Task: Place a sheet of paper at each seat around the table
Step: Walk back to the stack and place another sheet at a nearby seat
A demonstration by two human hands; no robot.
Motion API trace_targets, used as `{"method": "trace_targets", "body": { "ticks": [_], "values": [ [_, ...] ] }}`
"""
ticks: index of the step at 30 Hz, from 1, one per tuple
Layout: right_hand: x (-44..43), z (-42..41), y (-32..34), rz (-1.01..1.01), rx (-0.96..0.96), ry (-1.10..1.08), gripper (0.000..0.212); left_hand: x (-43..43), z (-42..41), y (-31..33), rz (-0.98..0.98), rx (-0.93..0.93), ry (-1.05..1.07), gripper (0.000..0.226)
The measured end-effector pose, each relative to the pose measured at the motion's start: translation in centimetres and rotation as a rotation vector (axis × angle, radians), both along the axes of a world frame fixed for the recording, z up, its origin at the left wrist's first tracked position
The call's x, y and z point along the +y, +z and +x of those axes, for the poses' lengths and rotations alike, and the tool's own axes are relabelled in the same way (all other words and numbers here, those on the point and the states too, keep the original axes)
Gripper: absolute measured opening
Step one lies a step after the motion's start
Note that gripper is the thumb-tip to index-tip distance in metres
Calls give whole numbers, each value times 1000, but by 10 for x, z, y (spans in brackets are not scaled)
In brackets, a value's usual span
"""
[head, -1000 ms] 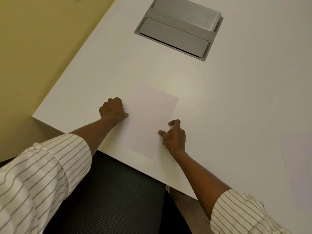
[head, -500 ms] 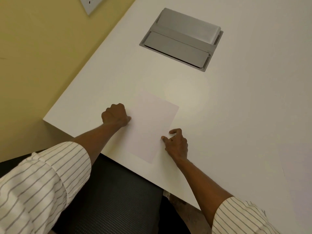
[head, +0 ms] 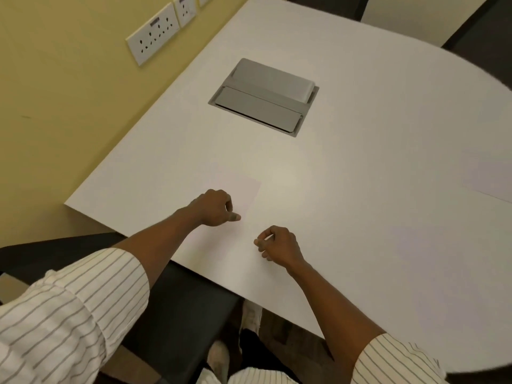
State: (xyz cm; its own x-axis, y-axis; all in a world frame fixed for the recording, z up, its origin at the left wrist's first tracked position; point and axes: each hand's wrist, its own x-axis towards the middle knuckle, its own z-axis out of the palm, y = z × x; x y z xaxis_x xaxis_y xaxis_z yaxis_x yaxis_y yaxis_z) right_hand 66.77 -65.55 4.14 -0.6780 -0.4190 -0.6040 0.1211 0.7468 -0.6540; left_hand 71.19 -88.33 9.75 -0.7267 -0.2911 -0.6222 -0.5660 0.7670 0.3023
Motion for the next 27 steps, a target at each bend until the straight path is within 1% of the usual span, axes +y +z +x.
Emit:
{"method": "trace_targets", "body": {
  "ticks": [3,7,12,14,19,27],
  "values": [
    [31,12,17,23,38,-1,18,35,7,7,19,30,-48,46],
    [80,40,39,123,131,14,24,85,30,9,38,49,-142,49],
    [144,97,60,210,192,-67,25,154,79,6,66,82,-269,50],
    [168,128,62,234,200,-101,25,184,105,2,83,64,-337,49],
    [229,212,55,265,137,-179,26,256,171,-19,97,-38,-537,50],
    [344,317,21,346,-12,-288,27,351,248,-56,85,-164,-742,50]
  ]
}}
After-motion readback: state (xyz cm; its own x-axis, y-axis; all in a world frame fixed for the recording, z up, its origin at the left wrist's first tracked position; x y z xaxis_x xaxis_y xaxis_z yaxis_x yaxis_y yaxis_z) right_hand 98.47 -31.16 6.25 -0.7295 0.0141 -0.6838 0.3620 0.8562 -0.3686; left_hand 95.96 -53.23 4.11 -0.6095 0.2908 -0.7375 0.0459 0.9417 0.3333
